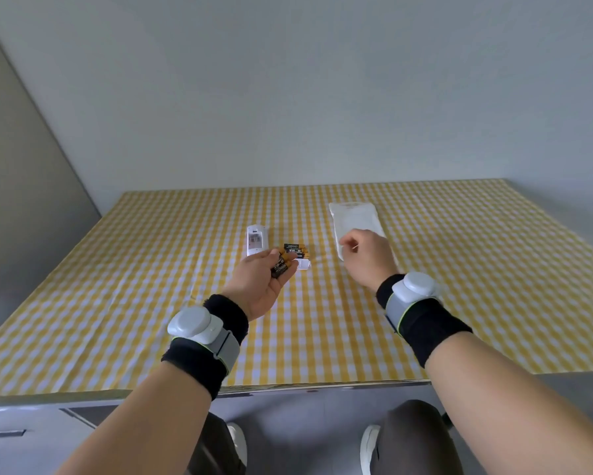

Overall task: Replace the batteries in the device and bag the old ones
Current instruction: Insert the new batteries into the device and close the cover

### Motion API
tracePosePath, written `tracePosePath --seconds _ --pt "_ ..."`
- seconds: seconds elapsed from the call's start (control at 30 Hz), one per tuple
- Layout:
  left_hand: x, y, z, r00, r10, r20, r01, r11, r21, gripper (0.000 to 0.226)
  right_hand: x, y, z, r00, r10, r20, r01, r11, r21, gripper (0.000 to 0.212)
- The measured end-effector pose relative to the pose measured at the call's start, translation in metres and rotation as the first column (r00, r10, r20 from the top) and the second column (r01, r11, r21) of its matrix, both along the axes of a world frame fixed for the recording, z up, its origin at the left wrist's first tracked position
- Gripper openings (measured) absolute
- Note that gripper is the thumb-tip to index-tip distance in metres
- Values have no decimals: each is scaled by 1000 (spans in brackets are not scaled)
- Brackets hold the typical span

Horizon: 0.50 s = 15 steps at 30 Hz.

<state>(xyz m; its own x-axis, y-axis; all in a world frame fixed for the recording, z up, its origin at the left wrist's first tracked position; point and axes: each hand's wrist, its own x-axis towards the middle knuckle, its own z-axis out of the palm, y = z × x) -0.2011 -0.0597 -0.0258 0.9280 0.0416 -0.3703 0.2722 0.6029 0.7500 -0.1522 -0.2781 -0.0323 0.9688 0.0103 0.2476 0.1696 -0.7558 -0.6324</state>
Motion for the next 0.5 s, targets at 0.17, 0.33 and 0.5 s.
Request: tracePosePath --seconds 0.17,0.33,0.5 --pt "-2 -23 12 989 -84 123 23 903 428 21 -26 57 19 752 365 -549 134 731 669 52" --pt "-13 -39 24 952 -268 148 41 590 806 31 -33 73 19 641 575 -509 413 301 860 47" --pt "-2 -16 18 955 -133 265 -180 450 875 32 -29 59 7 757 362 -544 149 715 683 15"
